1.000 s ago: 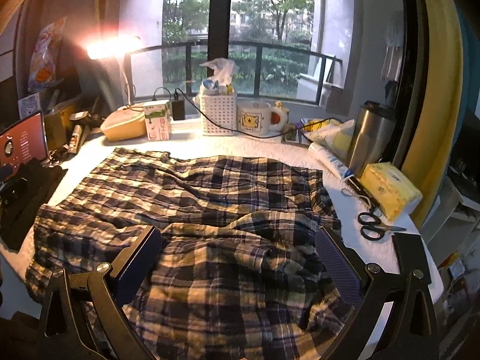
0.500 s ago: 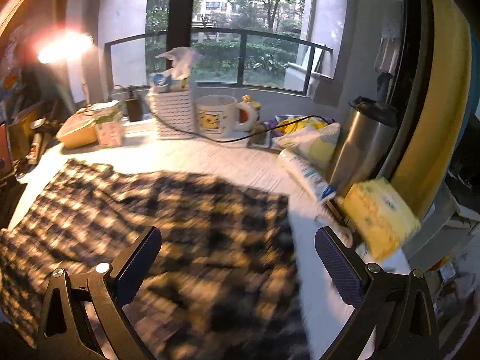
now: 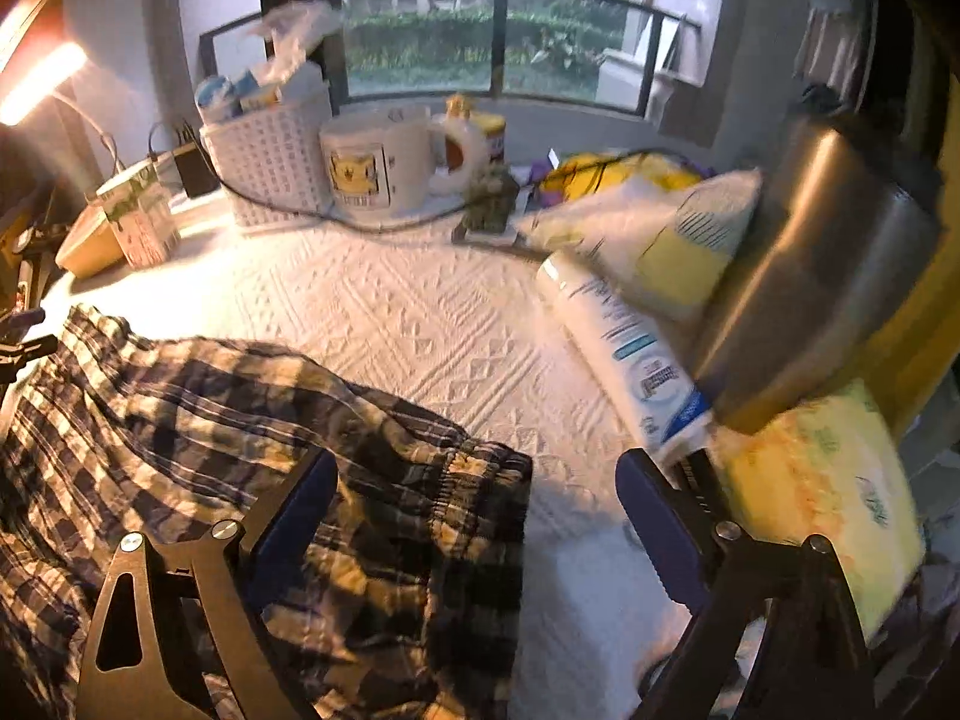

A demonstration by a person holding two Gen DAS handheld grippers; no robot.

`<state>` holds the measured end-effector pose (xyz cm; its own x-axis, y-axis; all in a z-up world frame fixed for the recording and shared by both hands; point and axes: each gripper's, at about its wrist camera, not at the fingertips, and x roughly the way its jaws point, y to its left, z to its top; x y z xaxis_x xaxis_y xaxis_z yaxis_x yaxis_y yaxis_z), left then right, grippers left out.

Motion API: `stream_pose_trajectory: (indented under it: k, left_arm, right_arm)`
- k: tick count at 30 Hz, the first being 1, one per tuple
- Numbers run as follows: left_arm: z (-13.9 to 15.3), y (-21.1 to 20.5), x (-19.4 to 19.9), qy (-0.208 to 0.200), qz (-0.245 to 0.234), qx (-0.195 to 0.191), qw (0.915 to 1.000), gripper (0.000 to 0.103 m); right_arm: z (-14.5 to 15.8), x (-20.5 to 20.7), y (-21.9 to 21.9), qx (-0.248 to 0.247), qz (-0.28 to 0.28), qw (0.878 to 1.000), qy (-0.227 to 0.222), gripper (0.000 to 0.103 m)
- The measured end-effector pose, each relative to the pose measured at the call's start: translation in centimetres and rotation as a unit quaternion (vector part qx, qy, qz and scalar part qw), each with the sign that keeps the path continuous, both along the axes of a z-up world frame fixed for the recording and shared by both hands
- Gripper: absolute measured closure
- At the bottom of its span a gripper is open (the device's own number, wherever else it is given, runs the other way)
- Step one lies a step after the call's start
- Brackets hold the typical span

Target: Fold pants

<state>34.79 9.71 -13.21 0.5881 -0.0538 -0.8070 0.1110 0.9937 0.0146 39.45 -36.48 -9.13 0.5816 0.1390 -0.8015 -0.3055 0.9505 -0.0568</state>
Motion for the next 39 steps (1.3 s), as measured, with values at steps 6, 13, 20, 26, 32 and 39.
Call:
stream_pose_trajectory:
  k: [6,13,20,26,32,39]
  left_arm:
    - [-0.5,-1.1,-0.8,0.002,-0.012,-0.011,0.9999,0.083]
    - [0.6,-1.8,-3.6,-0.022,-0.013,0.003,0.9997,0.103]
    - [5.2,0.8,-4.7,-0.093,0.026,-0.008,0.9952,0.103]
    - [8.0,3.4,-3.4,-0.136,0.06,0.005,0.9889,0.103]
    - [9.1,4.4,-1.9,-0.154,0.065,0.021,0.9856,0.103]
    - [5.0,4.1,0.8,-0.096,0.073,0.032,0.9922,0.103]
  right_arm:
    - [-1.6,0.9,2.1,-0.019,0.046,0.998,0.026,0.025]
    - [-2.3,0.7,4.8,-0.044,0.091,0.995,0.018,0.074]
    - [2.1,-0.1,6.7,-0.058,0.098,0.992,-0.062,0.075]
    - [5.8,2.1,9.3,-0.071,0.104,0.985,-0.121,0.075]
    - [6.8,5.1,11.6,-0.091,0.104,0.98,-0.145,0.075]
    - [3.1,9.2,11.4,-0.095,0.078,0.989,-0.087,0.075]
